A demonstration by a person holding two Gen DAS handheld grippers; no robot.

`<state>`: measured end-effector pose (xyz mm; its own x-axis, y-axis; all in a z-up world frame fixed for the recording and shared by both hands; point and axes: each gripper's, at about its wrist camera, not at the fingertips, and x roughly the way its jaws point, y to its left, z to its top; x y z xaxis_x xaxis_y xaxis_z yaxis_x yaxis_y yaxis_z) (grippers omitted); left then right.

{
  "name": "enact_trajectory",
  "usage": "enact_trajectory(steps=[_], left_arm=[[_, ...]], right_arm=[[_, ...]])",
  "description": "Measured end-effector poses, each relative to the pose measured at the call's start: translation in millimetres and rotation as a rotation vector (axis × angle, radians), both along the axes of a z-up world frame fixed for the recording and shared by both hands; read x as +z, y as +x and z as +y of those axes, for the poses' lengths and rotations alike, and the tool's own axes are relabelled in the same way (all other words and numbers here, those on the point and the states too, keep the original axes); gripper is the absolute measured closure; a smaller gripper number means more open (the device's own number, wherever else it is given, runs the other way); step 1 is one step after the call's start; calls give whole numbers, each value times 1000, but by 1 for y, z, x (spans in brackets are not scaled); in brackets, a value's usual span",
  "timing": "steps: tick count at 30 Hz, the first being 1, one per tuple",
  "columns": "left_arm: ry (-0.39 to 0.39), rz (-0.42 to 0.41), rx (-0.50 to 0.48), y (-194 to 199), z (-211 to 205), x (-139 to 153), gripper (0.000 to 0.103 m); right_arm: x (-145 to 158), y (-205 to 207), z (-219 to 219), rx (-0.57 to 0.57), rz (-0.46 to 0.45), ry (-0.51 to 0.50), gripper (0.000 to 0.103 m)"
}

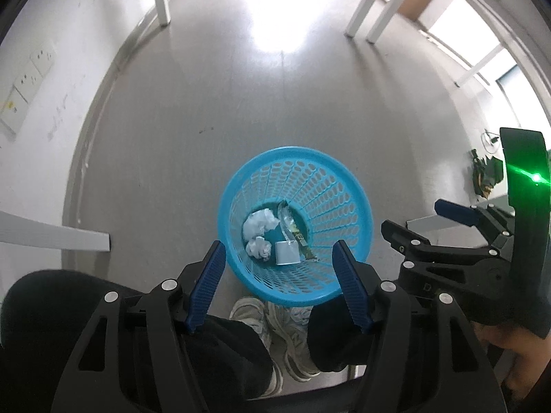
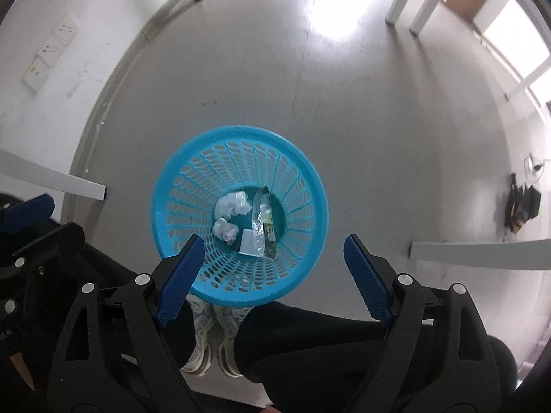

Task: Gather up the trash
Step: 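Withdraw both open tools upward from the wastebasket, then move both open tools back over the remaining trash on the table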

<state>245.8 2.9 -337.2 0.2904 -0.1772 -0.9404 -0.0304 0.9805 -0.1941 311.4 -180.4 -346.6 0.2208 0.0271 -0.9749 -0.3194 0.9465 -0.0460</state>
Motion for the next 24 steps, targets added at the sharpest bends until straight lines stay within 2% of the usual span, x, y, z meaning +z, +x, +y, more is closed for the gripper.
enact_trajectory(steps=[8, 13, 18, 23, 24], left_arm=[[37, -123, -60, -45, 1, 48, 37], [-2, -188, -52, -77, 12, 81, 35], [-16, -320, -38, -111, 23, 121, 28], [-29, -411, -47, -136, 35, 148, 7], [-28, -419, -53, -139, 37, 152, 7]], right_arm=[[58, -53, -8, 60, -121, 67, 19], [95, -80, -29, 34, -191, 123, 16], [134, -114, -35, 79, -246, 205, 16], [176, -152, -52, 103, -331, 283, 12], [188, -159, -58, 100, -362, 294, 10]])
